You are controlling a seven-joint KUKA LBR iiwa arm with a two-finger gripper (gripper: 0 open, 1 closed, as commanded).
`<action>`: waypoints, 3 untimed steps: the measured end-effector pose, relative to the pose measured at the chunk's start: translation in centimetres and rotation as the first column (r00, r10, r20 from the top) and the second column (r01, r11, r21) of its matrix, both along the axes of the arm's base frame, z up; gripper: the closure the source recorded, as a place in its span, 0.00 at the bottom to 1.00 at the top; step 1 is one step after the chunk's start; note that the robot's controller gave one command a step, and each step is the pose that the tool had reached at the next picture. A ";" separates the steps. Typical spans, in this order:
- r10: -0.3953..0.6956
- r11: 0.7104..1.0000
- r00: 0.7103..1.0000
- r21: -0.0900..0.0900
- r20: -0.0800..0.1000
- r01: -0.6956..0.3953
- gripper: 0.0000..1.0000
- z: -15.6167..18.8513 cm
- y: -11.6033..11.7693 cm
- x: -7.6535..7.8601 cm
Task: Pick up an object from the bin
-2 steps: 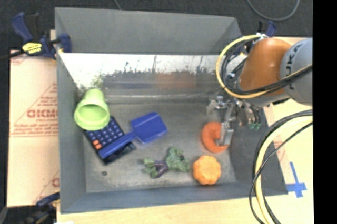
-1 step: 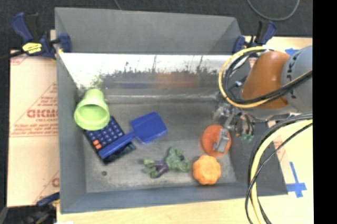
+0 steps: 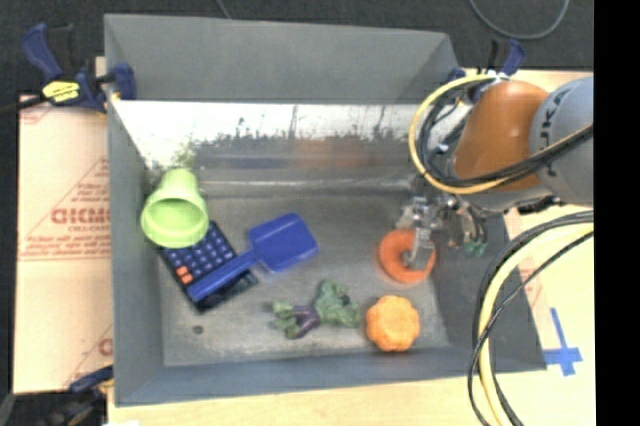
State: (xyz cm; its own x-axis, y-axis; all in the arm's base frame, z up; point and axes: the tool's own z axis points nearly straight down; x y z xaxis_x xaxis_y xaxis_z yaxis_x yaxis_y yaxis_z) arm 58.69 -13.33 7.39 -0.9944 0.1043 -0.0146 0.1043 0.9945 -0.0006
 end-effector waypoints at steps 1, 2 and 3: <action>0.001 1.000 1.000 0.000 0.000 -0.001 1.00 0.0 0.0 0.0; 0.001 1.000 1.000 -0.001 0.001 -0.001 1.00 1.9 0.0 0.0; 0.002 1.000 1.000 -0.002 0.004 -0.002 1.00 4.1 -0.1 0.0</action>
Offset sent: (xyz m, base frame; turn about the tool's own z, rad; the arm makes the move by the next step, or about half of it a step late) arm -0.0001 0.0001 0.0348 -0.0006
